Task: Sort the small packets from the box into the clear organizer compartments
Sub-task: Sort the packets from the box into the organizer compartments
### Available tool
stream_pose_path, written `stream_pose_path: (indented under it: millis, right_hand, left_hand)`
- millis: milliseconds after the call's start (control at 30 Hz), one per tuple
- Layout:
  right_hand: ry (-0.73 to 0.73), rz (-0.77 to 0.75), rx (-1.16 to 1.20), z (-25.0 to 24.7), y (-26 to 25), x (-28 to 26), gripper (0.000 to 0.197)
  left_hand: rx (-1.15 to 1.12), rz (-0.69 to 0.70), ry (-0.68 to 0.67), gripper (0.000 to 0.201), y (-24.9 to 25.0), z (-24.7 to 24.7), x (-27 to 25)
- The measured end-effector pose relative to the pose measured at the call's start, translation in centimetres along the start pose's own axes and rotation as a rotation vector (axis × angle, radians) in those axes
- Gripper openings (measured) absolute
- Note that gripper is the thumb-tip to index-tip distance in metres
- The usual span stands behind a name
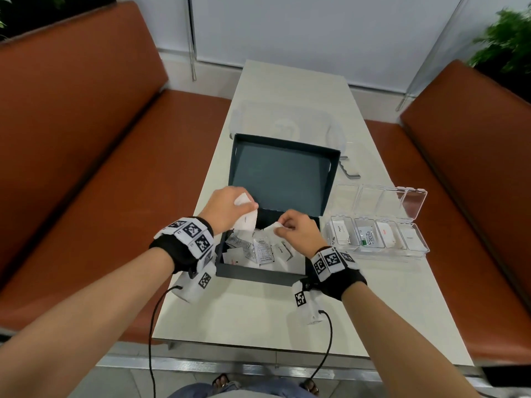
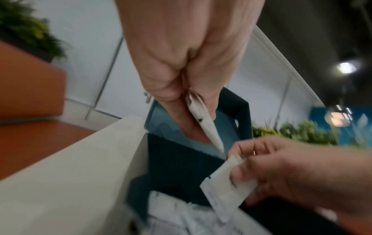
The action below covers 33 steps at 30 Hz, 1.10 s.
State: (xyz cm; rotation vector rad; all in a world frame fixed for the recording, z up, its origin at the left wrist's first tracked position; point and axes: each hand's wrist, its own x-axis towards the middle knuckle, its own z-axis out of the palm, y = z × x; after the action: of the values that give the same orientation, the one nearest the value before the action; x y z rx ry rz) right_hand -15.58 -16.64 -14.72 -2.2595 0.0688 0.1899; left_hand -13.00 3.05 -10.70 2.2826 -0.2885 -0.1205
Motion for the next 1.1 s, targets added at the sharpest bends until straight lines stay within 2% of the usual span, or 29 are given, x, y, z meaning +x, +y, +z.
stream_pose_path:
  millis: [100, 233, 300, 500, 633, 800, 933, 1100]
  right_hand:
    - [0.093, -0.017, 0.122, -1.3, -0.4, 0.0, 0.020]
    - [0.117, -0.013, 0.320, -2.9, -1.7, -0.3, 0.016]
    - [0.121, -0.034, 0.419, -3.7, -2.7, -0.5, 0.015]
    - [0.162, -0.076, 0.674, -4.6, -6.1, -1.5, 0.017]
    - [0.105, -0.053, 0.752, -4.3, -7.3, -1.8, 0.017]
    - [0.131, -0.044, 0.551, -2.9, -7.0, -1.9, 0.014]
    - [0.195, -0.096, 0.539, -2.5, -6.8, -1.9, 0.013]
    - [0.234, -0.122, 0.443, -2.8, -6.2, -1.8, 0.009]
  left_hand:
    - [-0.369, -0.132, 0.090, 0.008, -0.1, -0.6, 0.0]
    - [-0.853, -0.384, 0.108, 0.014, 0.1, -0.7, 0.1]
    - [-1.010, -0.469, 0.114, 0.016, 0.1, -0.7, 0.2]
    - [-1.047, -0.498, 0.084, 0.018, 0.5, 0.0, -0.3]
    - [-1.135, -0.518, 0.030, 0.027, 1.6, 1.0, -0.5]
    - [-1.441, -0.520, -0.063, 0.034, 3.5, 1.3, -0.4]
    - [-1.633, -0.508, -0.205, 0.035, 4.2, 0.9, -0.8]
    - [-1.542, -0.516, -0.333, 0.039, 4.9, 1.1, -0.8]
